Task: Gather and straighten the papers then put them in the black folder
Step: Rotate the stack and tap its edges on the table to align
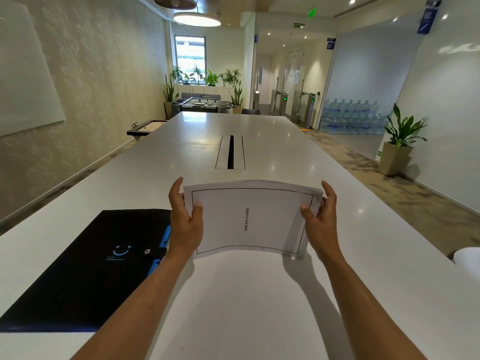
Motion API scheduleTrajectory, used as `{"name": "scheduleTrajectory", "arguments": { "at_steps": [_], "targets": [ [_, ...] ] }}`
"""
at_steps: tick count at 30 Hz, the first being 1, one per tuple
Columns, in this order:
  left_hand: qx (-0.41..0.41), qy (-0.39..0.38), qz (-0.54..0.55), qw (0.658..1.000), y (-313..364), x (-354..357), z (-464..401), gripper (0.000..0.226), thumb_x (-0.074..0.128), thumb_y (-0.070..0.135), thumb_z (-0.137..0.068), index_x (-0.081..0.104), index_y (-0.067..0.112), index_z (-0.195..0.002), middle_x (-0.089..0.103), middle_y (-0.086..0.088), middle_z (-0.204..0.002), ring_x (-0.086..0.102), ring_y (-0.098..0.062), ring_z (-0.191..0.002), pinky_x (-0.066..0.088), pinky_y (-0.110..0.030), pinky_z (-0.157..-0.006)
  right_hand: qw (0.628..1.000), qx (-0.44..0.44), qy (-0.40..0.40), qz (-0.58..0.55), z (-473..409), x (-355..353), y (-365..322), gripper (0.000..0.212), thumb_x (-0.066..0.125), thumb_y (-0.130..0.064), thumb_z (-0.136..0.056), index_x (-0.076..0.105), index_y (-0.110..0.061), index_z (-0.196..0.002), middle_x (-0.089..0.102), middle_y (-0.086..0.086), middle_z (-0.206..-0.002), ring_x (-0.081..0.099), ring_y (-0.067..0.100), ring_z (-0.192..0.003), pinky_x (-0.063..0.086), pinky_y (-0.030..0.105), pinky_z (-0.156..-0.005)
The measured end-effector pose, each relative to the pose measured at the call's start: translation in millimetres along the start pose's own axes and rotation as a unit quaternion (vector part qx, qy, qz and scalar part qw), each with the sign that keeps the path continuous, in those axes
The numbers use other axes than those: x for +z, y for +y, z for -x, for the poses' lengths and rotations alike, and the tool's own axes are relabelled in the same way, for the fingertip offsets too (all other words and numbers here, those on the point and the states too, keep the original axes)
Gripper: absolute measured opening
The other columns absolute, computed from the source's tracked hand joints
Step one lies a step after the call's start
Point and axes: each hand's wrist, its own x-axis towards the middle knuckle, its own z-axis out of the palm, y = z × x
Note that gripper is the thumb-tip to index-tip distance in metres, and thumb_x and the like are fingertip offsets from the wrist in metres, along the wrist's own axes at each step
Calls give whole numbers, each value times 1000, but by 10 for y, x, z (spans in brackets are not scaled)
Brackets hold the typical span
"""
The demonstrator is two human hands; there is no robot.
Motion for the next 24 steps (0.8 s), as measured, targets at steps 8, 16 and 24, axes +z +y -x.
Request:
{"name": "scheduleTrajectory", "arguments": {
  "at_steps": [8,16,24],
  "targets": [
    [-89,-21,24,996,-195,22,171,45,48,5,-96,30,20,-134,48,-5,-123,53,-15,-109,51,-29,-85,995,84,-7,-48,160,67,207,33,53,-2,-93,49,-22,-118,58,6,-117,59,18,-103,51,41,-91],
    [-96,-26,4,995,-269,22,206,26,49,15,-98,39,22,-121,53,-2,-114,56,-10,-102,51,-29,-84,999,42,2,-16,139,54,241,34,56,0,-91,55,-18,-119,62,5,-114,60,21,-105,51,38,-89],
    [-124,-23,-5,992,-345,6,291,42,56,5,-92,38,10,-130,53,-5,-118,54,-18,-106,48,-30,-88,996,72,-14,-49,286,71,349,35,59,3,-88,49,-25,-108,61,-3,-107,62,18,-101,52,31,-82]
  ]
}}
